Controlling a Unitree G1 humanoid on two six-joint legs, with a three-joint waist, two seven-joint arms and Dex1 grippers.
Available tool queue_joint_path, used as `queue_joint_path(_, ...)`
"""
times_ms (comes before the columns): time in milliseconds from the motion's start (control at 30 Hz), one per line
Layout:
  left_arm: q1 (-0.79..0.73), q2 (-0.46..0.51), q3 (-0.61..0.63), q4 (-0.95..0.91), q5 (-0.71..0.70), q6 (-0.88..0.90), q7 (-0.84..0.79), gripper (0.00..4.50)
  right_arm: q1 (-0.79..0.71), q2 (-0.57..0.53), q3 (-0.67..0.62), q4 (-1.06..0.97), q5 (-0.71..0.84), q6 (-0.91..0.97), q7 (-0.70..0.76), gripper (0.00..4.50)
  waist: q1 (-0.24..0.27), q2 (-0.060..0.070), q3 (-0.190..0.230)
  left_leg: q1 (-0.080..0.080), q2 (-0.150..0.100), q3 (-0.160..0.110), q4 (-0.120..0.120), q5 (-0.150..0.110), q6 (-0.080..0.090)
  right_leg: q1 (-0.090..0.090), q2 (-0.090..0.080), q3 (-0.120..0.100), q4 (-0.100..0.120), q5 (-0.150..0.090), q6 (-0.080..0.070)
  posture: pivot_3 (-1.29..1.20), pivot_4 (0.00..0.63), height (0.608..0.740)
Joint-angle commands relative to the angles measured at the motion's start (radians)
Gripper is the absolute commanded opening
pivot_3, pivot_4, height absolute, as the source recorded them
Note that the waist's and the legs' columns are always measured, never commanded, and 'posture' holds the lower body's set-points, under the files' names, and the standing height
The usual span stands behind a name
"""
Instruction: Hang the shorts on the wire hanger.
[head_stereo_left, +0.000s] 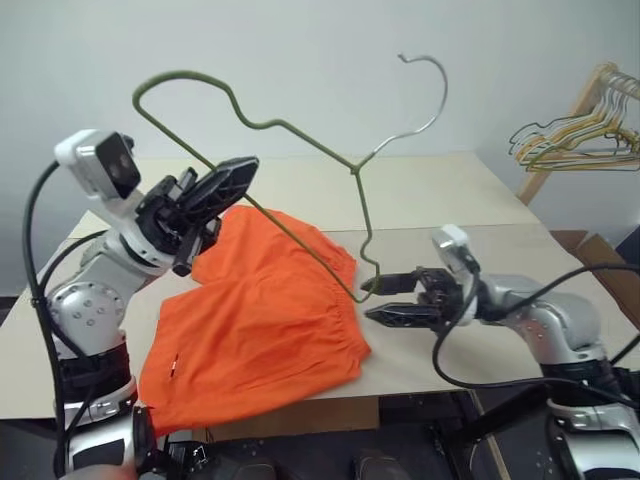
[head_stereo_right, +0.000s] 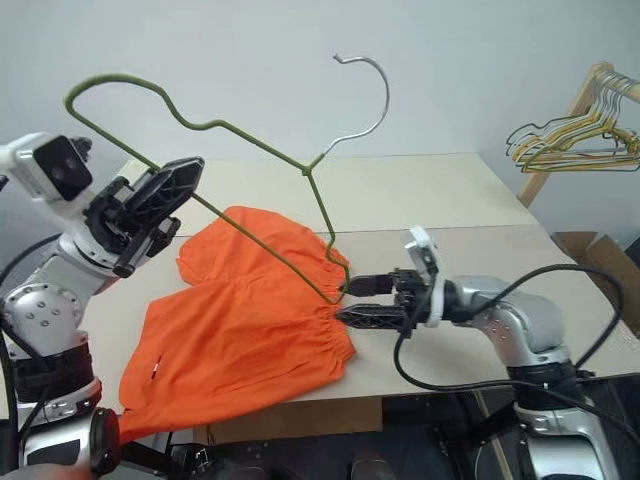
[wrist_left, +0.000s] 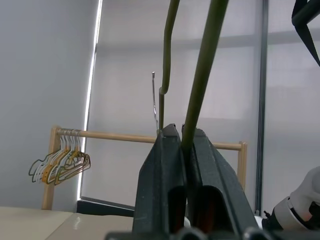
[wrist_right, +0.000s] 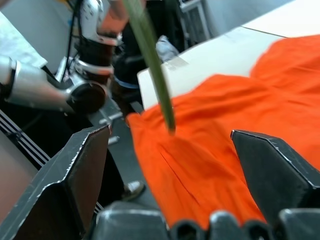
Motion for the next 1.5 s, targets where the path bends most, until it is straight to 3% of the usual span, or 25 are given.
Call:
queue_joint_path(33, -0.01, -0.002, 0.001, -0.015, -0.012, -0.016, 0.0, 0.0, -0.049, 0.014, -0.019, -0.005, 0.032, 0.026, -0.013, 4.48, 0.0, 0.0, 0.0, 0.0, 0.0, 0.0, 0.0, 0.0, 0.0, 0.0, 0.0, 0.0, 0.0, 0.0, 0.0, -0.03, 0.0, 0.74)
queue_joint_path(133, -0.008, 0.001, 0.003, -0.019, -0.007, -0.02, 0.001, 0.0, -0.071, 0.021, -0.007, 0.002, 0.031, 0.032, 0.012, 4.48, 0.003, 0.0, 0.0, -0.001, 0.0, 0.0, 0.0, 0.0, 0.0, 0.0, 0.0, 0.0, -0.001, 0.0, 0.0, -0.03, 0.0, 0.74)
queue_joint_path(233, -0.006, -0.004, 0.012, -0.02, -0.017, -0.023, 0.009, 0.0, -0.079, 0.021, 0.005, 0.005, 0.017, 0.032, 0.024, 3.91, 0.002, 0.0, 0.0, 0.0, 0.0, 0.0, 0.0, 0.0, 0.0, 0.0, 0.0, 0.0, -0.001, 0.0, 0.0, -0.03, 0.0, 0.74)
queue_joint_path(600, 0.033, -0.021, -0.013, -0.035, 0.064, -0.084, 0.025, 0.0, -0.08, 0.033, 0.031, 0.008, -0.007, 0.021, 0.024, 0.02, 0.002, 0.0, 0.0, 0.0, 0.0, 0.0, 0.0, 0.0, 0.0, 0.0, 0.0, 0.0, -0.001, 0.0, 0.0, -0.02, 0.0, 0.74)
queue_joint_path(700, 0.046, -0.024, -0.033, -0.038, 0.094, -0.097, 0.024, 0.0, -0.078, 0.034, 0.023, 0.009, -0.006, 0.019, 0.029, 0.02, 0.002, 0.0, 0.0, 0.0, 0.0, 0.0, 0.0, 0.0, 0.0, 0.0, 0.0, 0.0, -0.001, 0.0, 0.0, -0.03, 0.0, 0.74)
queue_joint_path(733, 0.05, -0.02, -0.045, -0.035, 0.107, -0.091, 0.034, 0.53, -0.076, 0.034, 0.018, 0.006, -0.006, 0.017, 0.03, 0.0, 0.002, 0.0, 0.0, 0.0, 0.0, 0.0, 0.0, 0.0, 0.0, 0.0, 0.0, 0.0, -0.001, 0.0, 0.0, -0.03, 0.0, 0.74)
queue_joint_path(867, 0.073, 0.015, -0.102, -0.019, 0.195, -0.077, 0.048, 1.63, -0.069, 0.038, -0.007, -0.007, 0.013, 0.031, 0.019, 0.0, 0.001, 0.0, 0.0, 0.0, 0.0, 0.0, 0.0, 0.0, 0.0, 0.0, 0.0, 0.0, -0.001, 0.0, 0.0, -0.03, 0.0, 0.74)
queue_joint_path(967, 0.119, 0.098, -0.204, -0.019, 0.351, -0.077, 0.038, 2.61, -0.057, 0.024, -0.062, -0.018, 0.053, 0.066, -0.022, 0.0, 0.0, 0.0, 0.0, 0.0, 0.0, 0.0, 0.0, 0.0, 0.0, 0.0, 0.0, 0.0, -0.001, 0.0, 0.0, -0.04, 0.0, 0.74)
queue_joint_path(1167, 0.232, 0.219, -0.32, -0.064, 0.59, -0.145, 0.039, 4.48, 0.074, -0.133, -0.19, -0.049, 0.117, 0.169, -0.04, 0.0, 0.005, 0.002, 0.002, -0.001, 0.0, 0.001, 0.0, 0.0, 0.0, -0.001, 0.0, 0.0, -0.002, 0.0, 0.0, -0.05, 0.0, 0.74)
queue_joint_path(1300, 0.29, 0.291, -0.367, -0.106, 0.714, -0.213, 0.006, 4.48, 0.213, -0.272, -0.224, -0.047, 0.098, 0.243, -0.053, 0.0, 0.004, 0.002, 0.002, -0.001, 0.0, 0.001, 0.0, 0.0, -0.001, -0.001, -0.001, 0.0, -0.003, 0.0, 0.0, -0.05, 0.0, 0.74)
queue_joint_path(1400, 0.325, 0.334, -0.393, -0.126, 0.779, -0.276, -0.039, 4.48, 0.315, -0.343, -0.208, -0.078, 0.005, 0.241, -0.143, 0.0, 0.0, 0.003, 0.002, 0.0, 0.0, 0.002, -0.001, 0.0, 0.0, -0.001, 0.0, 0.001, -0.003, -0.002, 0.002, -0.06, 0.0, 0.74)
queue_joint_path(1500, 0.341, 0.346, -0.393, -0.144, 0.791, -0.296, -0.065, 4.48, 0.409, -0.414, -0.213, -0.029, 0.01, 0.263, -0.07, 0.0, 0.0, 0.005, 0.003, -0.001, 0.001, 0.003, -0.001, 0.0, 0.0, -0.001, 0.0, 0.001, -0.002, -0.004, 0.006, -0.06, 0.0, 0.74)
